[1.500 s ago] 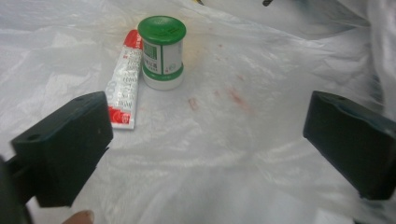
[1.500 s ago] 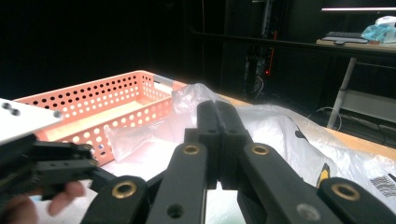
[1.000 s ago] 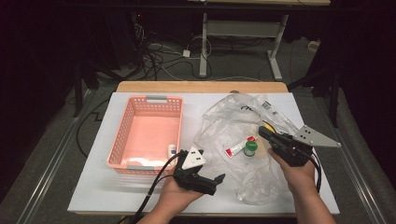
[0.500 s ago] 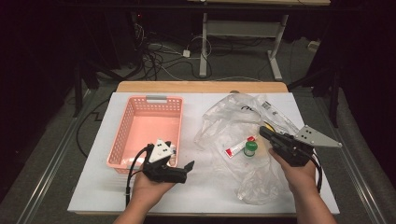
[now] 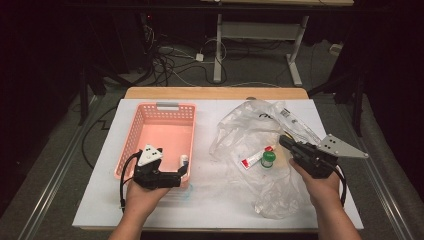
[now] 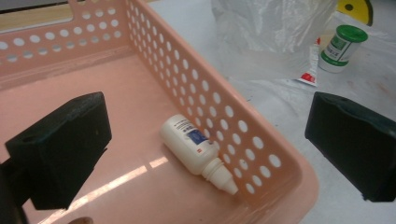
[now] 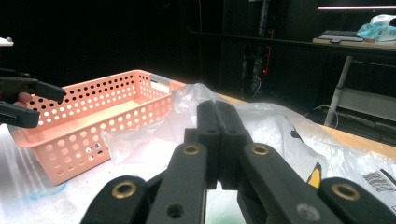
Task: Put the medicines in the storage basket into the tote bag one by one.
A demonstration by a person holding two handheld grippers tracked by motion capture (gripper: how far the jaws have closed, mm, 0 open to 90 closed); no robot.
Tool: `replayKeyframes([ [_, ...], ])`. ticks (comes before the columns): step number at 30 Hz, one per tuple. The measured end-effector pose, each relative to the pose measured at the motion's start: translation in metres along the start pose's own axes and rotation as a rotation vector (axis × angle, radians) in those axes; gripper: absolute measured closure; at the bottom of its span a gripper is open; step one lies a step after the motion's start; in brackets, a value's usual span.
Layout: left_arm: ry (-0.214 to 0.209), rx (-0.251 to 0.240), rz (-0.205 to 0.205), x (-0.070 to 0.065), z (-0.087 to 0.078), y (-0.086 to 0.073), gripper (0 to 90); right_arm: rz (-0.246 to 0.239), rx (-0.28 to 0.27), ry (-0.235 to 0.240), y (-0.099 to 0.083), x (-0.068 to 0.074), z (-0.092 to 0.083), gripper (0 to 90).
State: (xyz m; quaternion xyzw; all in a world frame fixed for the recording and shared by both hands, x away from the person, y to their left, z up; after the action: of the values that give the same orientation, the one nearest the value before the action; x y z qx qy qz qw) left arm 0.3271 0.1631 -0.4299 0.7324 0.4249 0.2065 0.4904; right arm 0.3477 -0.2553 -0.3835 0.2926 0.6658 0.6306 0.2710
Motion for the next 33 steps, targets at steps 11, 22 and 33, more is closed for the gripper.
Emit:
replayKeyframes([
  [11, 0.005, 0.118, -0.033, 0.013, 0.013, 0.019, 5.1, -0.001, 0.004, 0.004, 0.000, 0.002, 0.002, 90.0],
  [22, 0.004, 0.388, -0.042, 0.025, 0.047, 0.036, 18.0, -0.003, -0.003, -0.001, 0.001, 0.000, 0.000, 90.0],
  [33, -0.044, 0.629, -0.098, 0.033, 0.076, 0.033, 32.4, 0.002, -0.006, 0.002, 0.001, 0.000, -0.001, 90.0],
])
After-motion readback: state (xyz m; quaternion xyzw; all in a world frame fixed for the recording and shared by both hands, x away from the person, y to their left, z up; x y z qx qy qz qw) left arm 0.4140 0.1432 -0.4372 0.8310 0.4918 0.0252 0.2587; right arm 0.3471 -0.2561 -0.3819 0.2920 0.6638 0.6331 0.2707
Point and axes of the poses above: each handheld gripper's, and its own axes: z roughly forward along the jaws, y roughly out of its top, x roughly to its left, the point moved 2 cm from there along z, roughly forward along the jaws, and after that the axes turned 7 degrees about -x, right-handed, at the moved point
